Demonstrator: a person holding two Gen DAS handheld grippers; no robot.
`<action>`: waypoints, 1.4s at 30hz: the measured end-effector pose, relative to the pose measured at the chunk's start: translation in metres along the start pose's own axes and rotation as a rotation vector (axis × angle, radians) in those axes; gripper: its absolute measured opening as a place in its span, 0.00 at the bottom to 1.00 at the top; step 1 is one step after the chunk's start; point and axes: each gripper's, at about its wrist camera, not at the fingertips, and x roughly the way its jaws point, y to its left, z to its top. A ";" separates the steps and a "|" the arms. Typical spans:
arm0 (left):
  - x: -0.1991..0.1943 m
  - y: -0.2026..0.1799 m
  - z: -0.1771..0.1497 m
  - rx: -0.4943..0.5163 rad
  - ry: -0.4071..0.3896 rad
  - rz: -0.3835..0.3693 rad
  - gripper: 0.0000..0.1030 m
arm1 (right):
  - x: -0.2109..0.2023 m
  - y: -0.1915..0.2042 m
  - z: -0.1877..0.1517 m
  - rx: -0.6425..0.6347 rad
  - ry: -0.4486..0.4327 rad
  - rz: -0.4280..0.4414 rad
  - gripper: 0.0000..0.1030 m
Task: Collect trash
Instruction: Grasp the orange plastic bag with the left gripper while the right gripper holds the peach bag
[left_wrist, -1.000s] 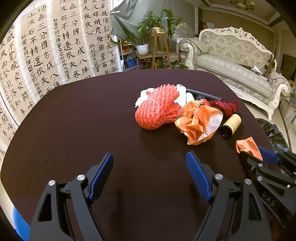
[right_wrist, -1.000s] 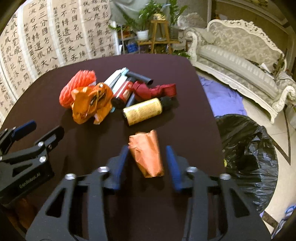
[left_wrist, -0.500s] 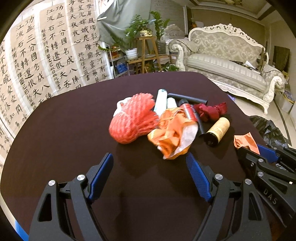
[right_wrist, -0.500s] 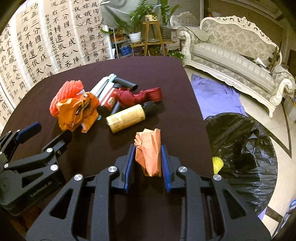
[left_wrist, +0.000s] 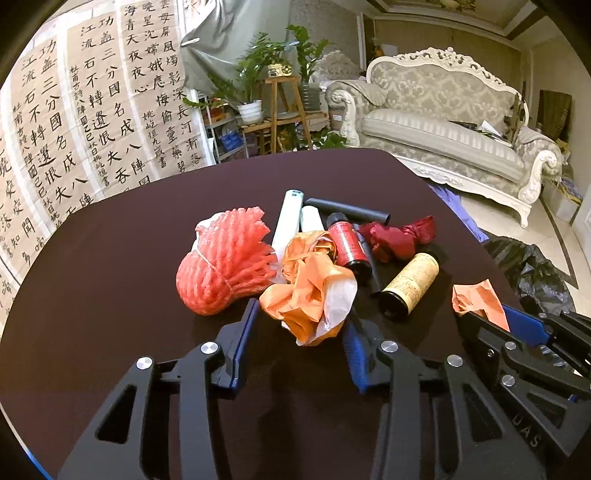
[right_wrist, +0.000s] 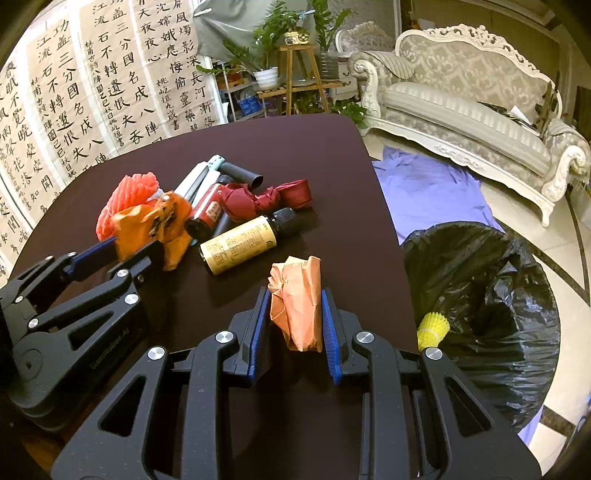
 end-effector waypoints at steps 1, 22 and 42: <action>-0.001 0.000 0.000 0.001 -0.003 -0.001 0.39 | 0.000 0.000 0.000 -0.001 0.000 0.000 0.26; -0.030 0.023 -0.027 -0.024 -0.025 0.015 0.47 | -0.016 0.011 -0.018 -0.028 -0.012 -0.024 0.26; -0.027 0.005 -0.027 0.038 -0.068 0.023 0.39 | -0.017 0.010 -0.016 -0.019 -0.020 -0.027 0.26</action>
